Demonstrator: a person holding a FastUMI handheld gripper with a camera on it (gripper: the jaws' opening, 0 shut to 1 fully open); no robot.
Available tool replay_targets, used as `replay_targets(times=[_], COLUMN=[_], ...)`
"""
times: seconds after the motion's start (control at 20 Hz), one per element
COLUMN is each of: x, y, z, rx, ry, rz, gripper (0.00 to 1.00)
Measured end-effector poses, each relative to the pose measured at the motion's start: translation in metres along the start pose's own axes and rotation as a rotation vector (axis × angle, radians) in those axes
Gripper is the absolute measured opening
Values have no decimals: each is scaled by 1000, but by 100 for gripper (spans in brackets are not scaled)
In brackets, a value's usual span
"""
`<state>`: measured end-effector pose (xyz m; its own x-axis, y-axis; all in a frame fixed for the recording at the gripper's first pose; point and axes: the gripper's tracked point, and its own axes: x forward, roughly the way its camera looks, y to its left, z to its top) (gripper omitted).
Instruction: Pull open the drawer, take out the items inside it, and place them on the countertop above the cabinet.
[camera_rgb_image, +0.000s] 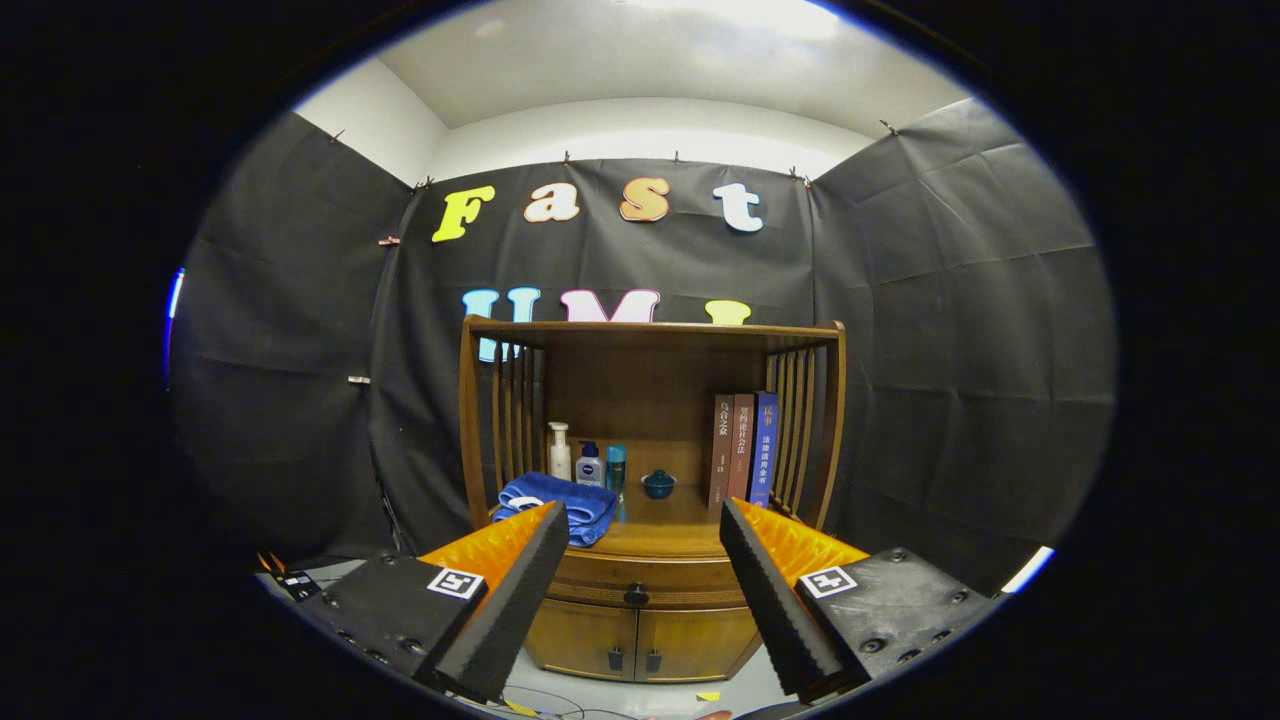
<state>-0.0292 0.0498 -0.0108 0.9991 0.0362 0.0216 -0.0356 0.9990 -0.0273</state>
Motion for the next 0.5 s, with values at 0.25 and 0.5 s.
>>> replay_targets(times=[0.25, 0.5], x=[5, 19], y=[2, 6], z=[-29, -75], rx=[6, -14], ry=[-1, -13], rz=[-2, 19], gripper=[99, 99])
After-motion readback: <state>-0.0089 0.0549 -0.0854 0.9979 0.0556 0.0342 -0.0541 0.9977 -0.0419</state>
